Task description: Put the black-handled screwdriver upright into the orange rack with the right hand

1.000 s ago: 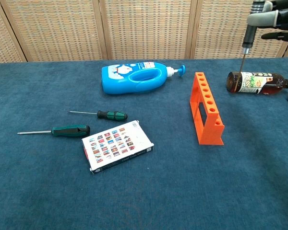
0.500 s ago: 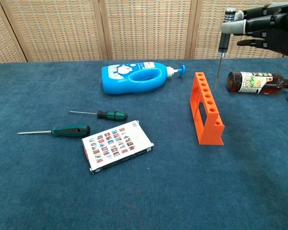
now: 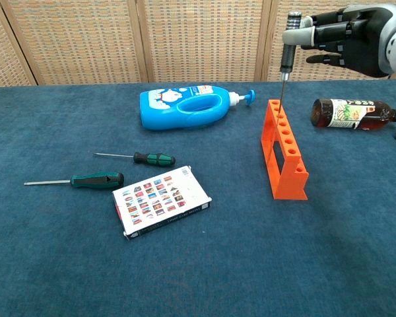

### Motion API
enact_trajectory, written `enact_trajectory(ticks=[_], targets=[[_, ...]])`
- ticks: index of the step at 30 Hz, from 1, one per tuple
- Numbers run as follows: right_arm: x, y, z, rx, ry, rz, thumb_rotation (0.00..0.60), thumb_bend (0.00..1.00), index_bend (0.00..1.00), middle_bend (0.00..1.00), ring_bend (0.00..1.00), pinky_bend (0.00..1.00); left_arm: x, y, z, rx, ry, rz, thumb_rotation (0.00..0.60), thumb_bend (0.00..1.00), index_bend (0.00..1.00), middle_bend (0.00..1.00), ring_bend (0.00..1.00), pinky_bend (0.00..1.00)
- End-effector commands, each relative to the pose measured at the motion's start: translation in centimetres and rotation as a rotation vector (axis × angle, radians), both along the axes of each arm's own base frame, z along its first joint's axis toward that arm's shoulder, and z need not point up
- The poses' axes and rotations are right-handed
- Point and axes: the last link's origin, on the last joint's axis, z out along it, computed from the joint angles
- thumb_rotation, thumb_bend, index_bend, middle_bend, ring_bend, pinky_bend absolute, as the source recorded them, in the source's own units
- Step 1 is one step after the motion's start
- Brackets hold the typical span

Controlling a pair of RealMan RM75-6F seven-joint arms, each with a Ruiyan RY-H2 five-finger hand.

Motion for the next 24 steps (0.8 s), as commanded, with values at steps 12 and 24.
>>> enact_trajectory(ticks=[12, 24], targets=[[0.3, -1.5, -0.7, 0.008, 0.007, -0.003, 0.600, 0.32, 0.58, 0.00, 0.00, 0.00, -0.3, 0.2, -0.1, -0.004, 0.003, 0.012, 0.600, 0.00, 0.00, 0.00, 0.00, 0.00], [-0.7, -2.0, 0.2, -0.010, 0.010, -0.024, 0.600, 0.32, 0.58, 0.00, 0.00, 0.00, -0.3, 0.2, -0.4, -0.010, 0.012, 0.016, 0.600, 0.00, 0.00, 0.00, 0.00, 0.00]])
